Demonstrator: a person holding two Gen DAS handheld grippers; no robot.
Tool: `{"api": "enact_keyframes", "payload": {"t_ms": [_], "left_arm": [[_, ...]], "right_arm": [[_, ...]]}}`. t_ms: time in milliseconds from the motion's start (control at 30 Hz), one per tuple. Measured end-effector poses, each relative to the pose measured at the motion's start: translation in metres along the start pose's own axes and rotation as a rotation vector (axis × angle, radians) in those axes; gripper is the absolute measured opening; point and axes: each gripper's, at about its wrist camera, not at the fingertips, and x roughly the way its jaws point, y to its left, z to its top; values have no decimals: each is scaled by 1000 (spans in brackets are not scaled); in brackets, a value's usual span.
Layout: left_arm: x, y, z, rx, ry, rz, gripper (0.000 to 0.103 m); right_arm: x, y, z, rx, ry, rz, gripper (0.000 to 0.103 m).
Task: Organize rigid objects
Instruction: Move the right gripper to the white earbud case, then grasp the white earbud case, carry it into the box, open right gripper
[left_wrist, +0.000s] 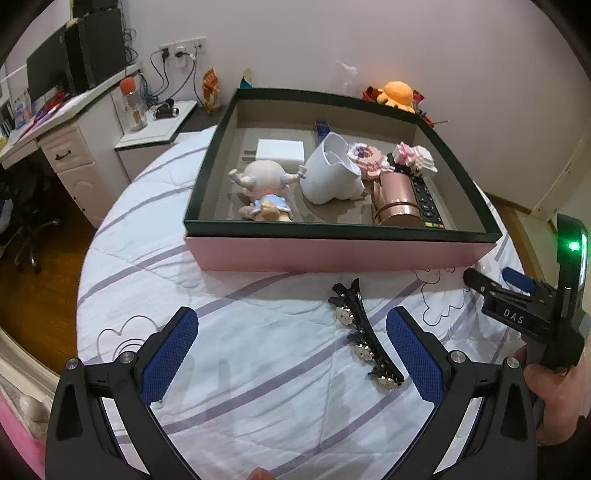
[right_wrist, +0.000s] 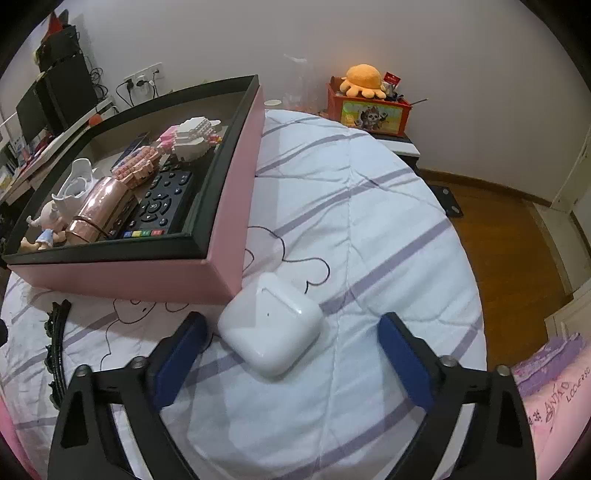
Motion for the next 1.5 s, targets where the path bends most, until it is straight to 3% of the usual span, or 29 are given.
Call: {"api": "enact_keyframes", "payload": {"t_ms": [67,233,600,833,1100,1300,1500], "left_arm": [[3,-2,0,3,6,-3,103],[5,-6,-1,10,10,-10,103],[-7,1,-5,-5,-13,-5,103],[-19,16,9,-28,-60,7,103],[-33,48,40,-75,-139,63,103],[-29,70,51,-103,-147,90,103],[-16,89,56,-133,-140,100,103]], "right_arm": [[-1,1,1,-14,-7,-3,76],[-6,6,-1,-45,-20,10,54],[-29,-1,-12,13,-28,65,54],[-70,9,8,5,-108,126,54],[-84,76,60,-134,-186,235,54],[-57,133,74,-226,-140,301,54],[-39,157,73,-252,-93,306,54]]}}
